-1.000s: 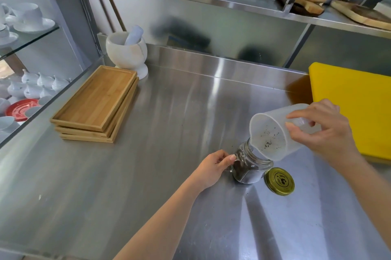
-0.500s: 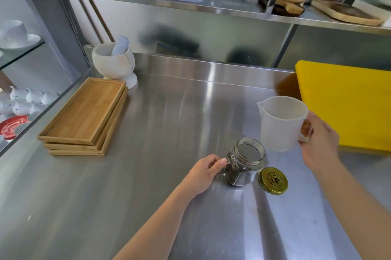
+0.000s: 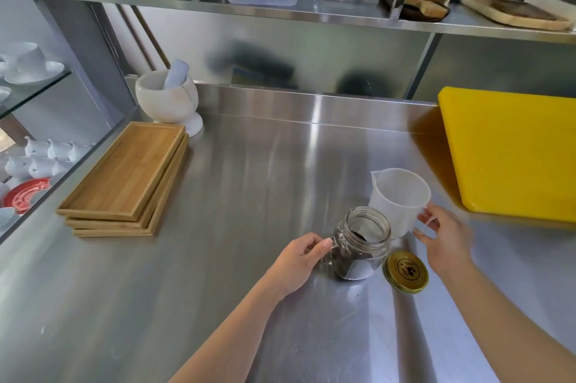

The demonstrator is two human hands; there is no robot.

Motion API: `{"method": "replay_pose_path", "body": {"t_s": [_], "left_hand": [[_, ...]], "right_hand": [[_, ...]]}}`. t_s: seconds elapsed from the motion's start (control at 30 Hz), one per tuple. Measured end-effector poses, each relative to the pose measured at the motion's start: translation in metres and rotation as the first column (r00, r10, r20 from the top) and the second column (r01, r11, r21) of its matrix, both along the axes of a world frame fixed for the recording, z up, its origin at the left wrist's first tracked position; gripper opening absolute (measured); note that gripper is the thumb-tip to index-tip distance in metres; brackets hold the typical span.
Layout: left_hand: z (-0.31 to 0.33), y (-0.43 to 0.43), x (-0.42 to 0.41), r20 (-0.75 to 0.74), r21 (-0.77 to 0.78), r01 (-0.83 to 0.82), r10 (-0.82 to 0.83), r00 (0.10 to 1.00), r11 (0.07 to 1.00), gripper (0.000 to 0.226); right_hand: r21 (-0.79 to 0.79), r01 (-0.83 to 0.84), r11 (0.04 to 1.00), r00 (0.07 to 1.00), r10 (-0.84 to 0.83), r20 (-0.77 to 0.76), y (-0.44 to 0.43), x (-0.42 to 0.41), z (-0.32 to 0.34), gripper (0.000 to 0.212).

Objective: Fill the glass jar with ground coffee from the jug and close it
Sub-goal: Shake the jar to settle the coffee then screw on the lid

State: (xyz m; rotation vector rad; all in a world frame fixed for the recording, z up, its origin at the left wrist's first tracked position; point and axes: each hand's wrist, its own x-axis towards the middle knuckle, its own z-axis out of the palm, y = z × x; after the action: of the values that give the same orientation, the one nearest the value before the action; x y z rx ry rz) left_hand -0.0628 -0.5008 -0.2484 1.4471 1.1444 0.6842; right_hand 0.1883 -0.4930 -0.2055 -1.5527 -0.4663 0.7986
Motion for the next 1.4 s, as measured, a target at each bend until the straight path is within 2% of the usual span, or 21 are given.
{"method": "replay_pose_path", "body": {"t_s": [0.17,0.23,0.33,0.43,0.5,0.53,0.67,0.73,0.77,0.83,0.9,1.0,1.13,1.27,1.4], "left_hand": [[0.001,-0.001,0.0,0.014,-0.012,-0.011,0.011,1.0,1.0,0.04],[0.001,0.0,0.0,0.018,-0.017,-0.02,0.02,1.0,1.0,0.04],[0.0,-0.002,0.001,0.016,-0.016,-0.031,0.031,0.999,0.999,0.038],[0.003,-0.002,0.004,-0.007,-0.004,-0.043,0.043,0.999,0.999,0.039],[0.005,-0.002,0.007,-0.005,0.0,-0.051,0.051,0.999,0.999,0.034],[0.006,-0.001,0.009,-0.004,0.004,-0.064,0.064,0.998,0.998,0.032],[0.008,-0.001,0.015,-0.032,0.051,-0.147,0.149,0.988,0.988,0.036],[0.009,0.0,0.019,-0.059,0.081,-0.185,0.19,0.98,0.979,0.035],[0.009,0.0,0.02,-0.056,0.088,-0.209,0.214,0.975,0.974,0.035],[0.01,0.002,0.023,-0.018,0.066,-0.265,0.266,0.964,0.962,0.035],[0.009,0.003,0.024,0.028,0.002,-0.312,0.312,0.95,0.95,0.036],[0.007,0.002,0.027,0.07,-0.139,-0.35,0.362,0.93,0.926,0.038],[0.009,0.004,0.036,0.185,-0.351,-0.349,0.43,0.884,0.869,0.038],[0.019,0.002,0.041,0.358,-0.63,-0.193,0.503,0.787,0.752,0.042],[0.026,0.001,0.046,0.442,-0.679,-0.152,0.566,0.696,0.718,0.042]], "right_hand": [[-0.054,-0.013,0.998,0.994,0.019,0.112,-0.002,0.001,-0.006,0.018],[-0.03,0.017,0.999,0.966,-0.009,0.258,-0.003,0.001,-0.005,0.014],[0.067,-0.03,0.997,0.839,-0.011,0.544,-0.01,-0.002,0.002,0.014],[0.168,-0.226,0.96,0.717,0.047,0.696,-0.018,-0.013,0.015,0.014],[0.16,-0.346,0.925,0.584,0.079,0.808,-0.022,-0.021,0.018,0.02],[0.145,-0.391,0.909,0.549,0.104,0.829,-0.023,-0.023,0.019,0.022],[0.102,-0.532,0.841,0.612,0.299,0.732,-0.031,-0.026,0.015,0.033],[0.004,-0.597,0.802,0.616,0.456,0.642,-0.036,-0.027,0.009,0.046],[-0.07,-0.646,0.76,0.592,0.557,0.583,-0.038,-0.027,0.005,0.055],[-0.236,-0.737,0.633,0.483,0.739,0.47,-0.041,-0.029,-0.004,0.075],[-0.341,-0.769,0.541,0.41,0.826,0.387,-0.042,-0.031,-0.012,0.091],[-0.326,-0.782,0.531,0.425,0.837,0.345,-0.038,-0.03,-0.02,0.101],[-0.265,-0.8,0.539,0.458,0.833,0.311,-0.03,-0.034,-0.025,0.1],[-0.197,-0.822,0.535,0.467,0.83,0.306,-0.022,-0.037,-0.026,0.098],[-0.163,-0.815,0.556,0.489,0.811,0.323,-0.02,-0.04,-0.03,0.096]]}}
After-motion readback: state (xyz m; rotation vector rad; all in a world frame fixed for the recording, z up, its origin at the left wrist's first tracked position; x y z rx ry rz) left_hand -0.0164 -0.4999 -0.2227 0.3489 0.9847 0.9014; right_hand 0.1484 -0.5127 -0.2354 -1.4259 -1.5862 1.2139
